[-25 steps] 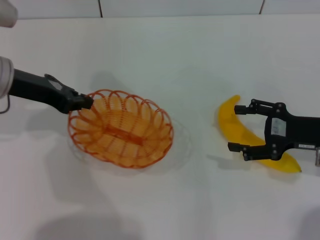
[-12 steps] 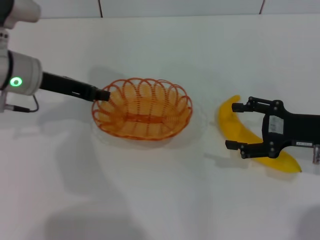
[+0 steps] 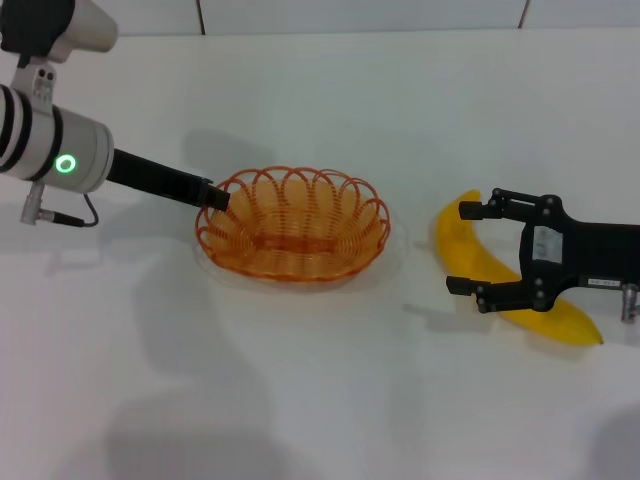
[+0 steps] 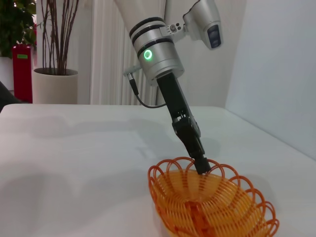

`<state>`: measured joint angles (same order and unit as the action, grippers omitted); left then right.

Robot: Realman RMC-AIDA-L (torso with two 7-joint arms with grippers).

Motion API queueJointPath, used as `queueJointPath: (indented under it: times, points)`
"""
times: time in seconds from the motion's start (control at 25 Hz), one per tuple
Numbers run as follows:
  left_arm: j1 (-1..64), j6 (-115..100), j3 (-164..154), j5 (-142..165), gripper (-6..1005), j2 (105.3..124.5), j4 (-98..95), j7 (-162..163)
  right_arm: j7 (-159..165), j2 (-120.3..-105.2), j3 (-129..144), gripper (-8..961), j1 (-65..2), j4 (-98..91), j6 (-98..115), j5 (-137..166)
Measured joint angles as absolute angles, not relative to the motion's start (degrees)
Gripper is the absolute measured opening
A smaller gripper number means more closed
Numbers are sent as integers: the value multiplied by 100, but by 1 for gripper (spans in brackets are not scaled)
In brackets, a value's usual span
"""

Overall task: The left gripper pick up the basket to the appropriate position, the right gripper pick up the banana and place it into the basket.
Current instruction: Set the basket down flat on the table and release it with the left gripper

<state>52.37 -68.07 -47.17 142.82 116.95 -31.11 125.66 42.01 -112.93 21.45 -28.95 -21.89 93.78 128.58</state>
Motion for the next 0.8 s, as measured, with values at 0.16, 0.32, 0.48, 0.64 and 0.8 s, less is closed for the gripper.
queueJointPath:
  times: [0.16, 0.32, 0.48, 0.64, 0.8]
  points:
    - [5275, -6798, -4725, 14332, 73, 11694, -3039, 12631, 4201, -11296, 2145, 848, -2894, -2189, 9378, 12858]
    - [5299, -6791, -4728, 14361, 79, 11691, -3028, 12678, 4201, -11302, 2144, 847, -2892, -2189, 9378, 12858]
    - [5319, -6789, -4732, 14361, 86, 11695, -3025, 12696, 4201, -11303, 2145, 846, -2891, -2189, 9378, 12858]
    - [5323, -6796, -4787, 14360, 93, 11697, -3024, 12729, 4201, -11303, 2145, 845, -2891, -2189, 9378, 12858]
    - [5332, -6817, -4795, 14327, 99, 11703, -3028, 12699, 4201, -11302, 2145, 844, -2888, -2188, 9378, 12858]
